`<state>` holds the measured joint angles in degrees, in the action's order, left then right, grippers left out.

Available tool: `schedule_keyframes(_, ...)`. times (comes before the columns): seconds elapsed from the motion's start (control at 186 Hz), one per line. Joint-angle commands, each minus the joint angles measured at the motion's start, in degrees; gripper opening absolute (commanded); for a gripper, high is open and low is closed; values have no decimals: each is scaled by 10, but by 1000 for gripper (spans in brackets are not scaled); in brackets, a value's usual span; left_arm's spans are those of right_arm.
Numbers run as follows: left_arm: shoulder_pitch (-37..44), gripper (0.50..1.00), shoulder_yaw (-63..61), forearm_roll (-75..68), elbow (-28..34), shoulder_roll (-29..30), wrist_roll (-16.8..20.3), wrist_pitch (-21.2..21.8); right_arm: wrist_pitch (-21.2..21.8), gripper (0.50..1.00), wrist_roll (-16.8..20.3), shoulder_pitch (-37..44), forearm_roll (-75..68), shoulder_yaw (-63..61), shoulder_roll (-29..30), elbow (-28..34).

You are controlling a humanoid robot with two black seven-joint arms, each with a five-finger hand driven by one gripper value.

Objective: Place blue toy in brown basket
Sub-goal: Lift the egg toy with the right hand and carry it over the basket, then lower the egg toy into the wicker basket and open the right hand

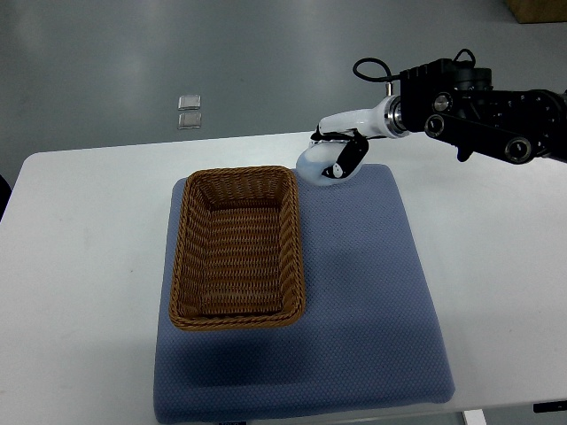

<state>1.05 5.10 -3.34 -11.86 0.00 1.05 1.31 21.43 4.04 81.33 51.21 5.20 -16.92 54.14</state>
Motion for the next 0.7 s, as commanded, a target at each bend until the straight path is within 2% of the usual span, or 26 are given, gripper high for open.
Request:
schedule_keyframes(0.0,1,1000,0,0,1,0,0,0,-2,537,-1,9,-24,0,29,0)
schedule_keyframes(0.097,0,1000,0,0,0,0,0,-1,-3,541,-1,16,-40,1,65,-1)
schedule_keyframes(0.156,0,1000,-1,0,0,0,0,-1,-6,568,-1,17,-45,0,86,-5)
schedule_keyframes(0.419,0,1000,-1,0,0,0,0,0,-10,580,-1,4,-49,3,168,-38)
schedule_keyframes(0.692,0,1000,-1,0,1,0,0,-1,-18,601,-1,-33,-44,6,169,-69)
